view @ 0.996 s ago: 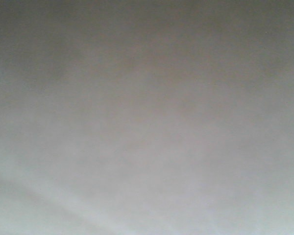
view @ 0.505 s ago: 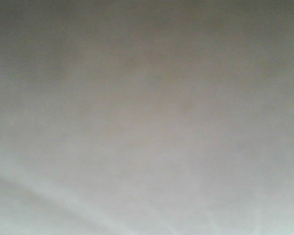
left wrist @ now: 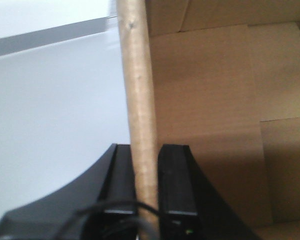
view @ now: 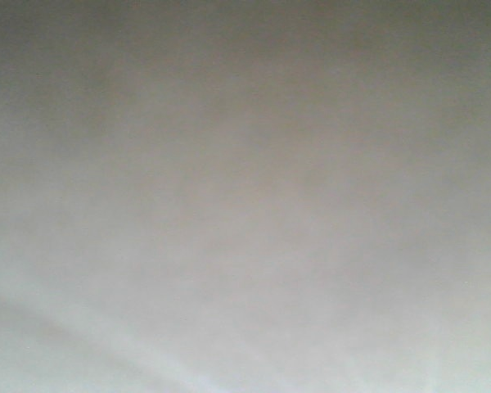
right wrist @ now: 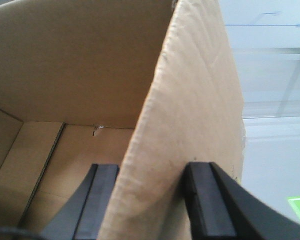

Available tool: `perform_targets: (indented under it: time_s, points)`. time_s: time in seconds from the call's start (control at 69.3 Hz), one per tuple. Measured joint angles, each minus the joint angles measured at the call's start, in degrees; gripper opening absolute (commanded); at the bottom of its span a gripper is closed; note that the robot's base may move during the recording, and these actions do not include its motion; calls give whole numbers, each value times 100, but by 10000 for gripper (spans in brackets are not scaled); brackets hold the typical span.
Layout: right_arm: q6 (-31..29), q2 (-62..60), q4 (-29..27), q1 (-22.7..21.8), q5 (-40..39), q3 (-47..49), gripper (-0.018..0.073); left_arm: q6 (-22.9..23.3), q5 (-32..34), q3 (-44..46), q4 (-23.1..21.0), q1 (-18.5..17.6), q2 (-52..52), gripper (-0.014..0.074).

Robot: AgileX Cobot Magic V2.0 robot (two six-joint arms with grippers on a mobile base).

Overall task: Grab box from left shelf to table start
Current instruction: 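Hold the box raised in both grippers while the base drives to the table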

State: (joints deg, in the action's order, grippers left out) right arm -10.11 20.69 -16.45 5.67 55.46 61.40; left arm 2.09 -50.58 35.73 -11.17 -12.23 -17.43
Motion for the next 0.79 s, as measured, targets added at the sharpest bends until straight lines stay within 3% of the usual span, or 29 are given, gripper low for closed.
perform_targets:
  time_s: [0.794]
  points:
    - [-10,4,0,0,1,0,57,0,0,0,0,0,0,-100]
